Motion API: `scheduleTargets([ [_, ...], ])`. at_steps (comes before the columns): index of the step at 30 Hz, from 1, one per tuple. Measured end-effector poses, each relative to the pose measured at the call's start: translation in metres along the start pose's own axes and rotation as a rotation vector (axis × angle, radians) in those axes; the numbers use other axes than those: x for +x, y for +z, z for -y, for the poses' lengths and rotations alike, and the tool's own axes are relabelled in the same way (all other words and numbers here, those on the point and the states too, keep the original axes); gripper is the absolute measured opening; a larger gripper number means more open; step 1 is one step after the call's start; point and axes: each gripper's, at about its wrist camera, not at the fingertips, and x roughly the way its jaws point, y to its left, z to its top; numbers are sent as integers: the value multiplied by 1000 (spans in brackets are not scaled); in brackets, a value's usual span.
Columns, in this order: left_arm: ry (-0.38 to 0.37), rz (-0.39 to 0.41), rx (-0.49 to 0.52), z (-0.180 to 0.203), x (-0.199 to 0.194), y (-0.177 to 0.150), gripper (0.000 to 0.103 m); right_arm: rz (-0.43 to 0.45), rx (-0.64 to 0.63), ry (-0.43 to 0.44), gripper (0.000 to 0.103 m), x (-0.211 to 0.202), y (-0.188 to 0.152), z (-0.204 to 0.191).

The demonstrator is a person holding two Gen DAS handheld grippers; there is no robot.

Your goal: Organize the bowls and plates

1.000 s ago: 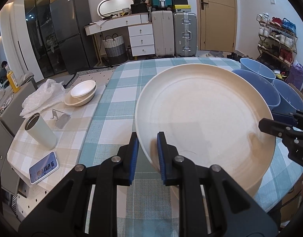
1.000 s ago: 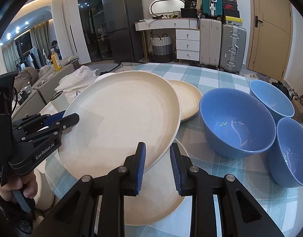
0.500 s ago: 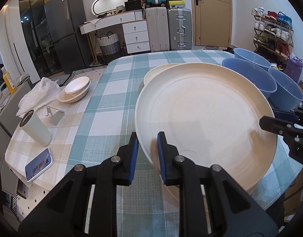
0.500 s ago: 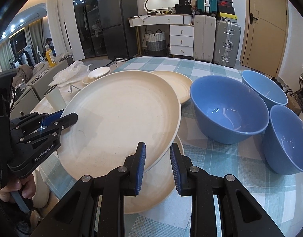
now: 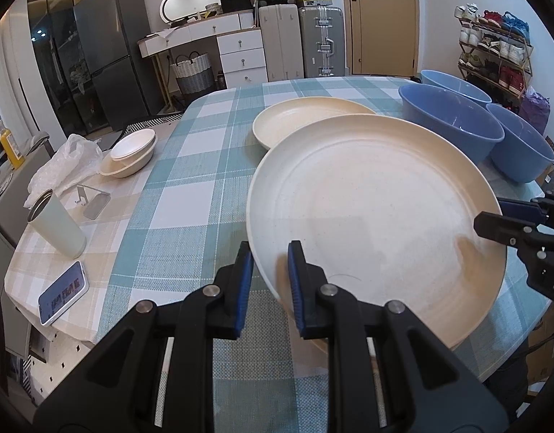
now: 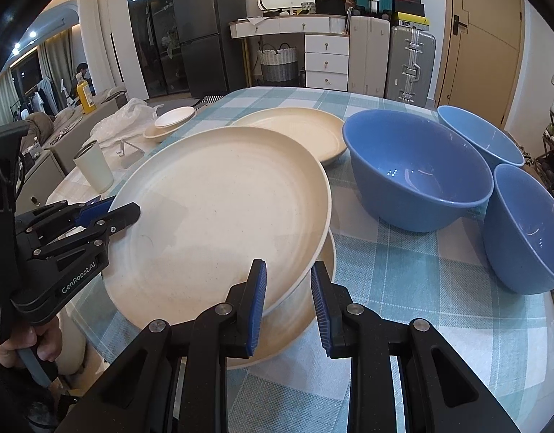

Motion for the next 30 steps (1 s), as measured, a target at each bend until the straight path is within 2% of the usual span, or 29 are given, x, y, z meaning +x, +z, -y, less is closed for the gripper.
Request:
scheduleTargets([
  [15,9,-19,28,5,20,-16,17,-49,-7,-43,26,19,-13,-4],
  [30,9,-35,48,11,29,-22,18,-59,-24,-82,26,22,-16,-7],
])
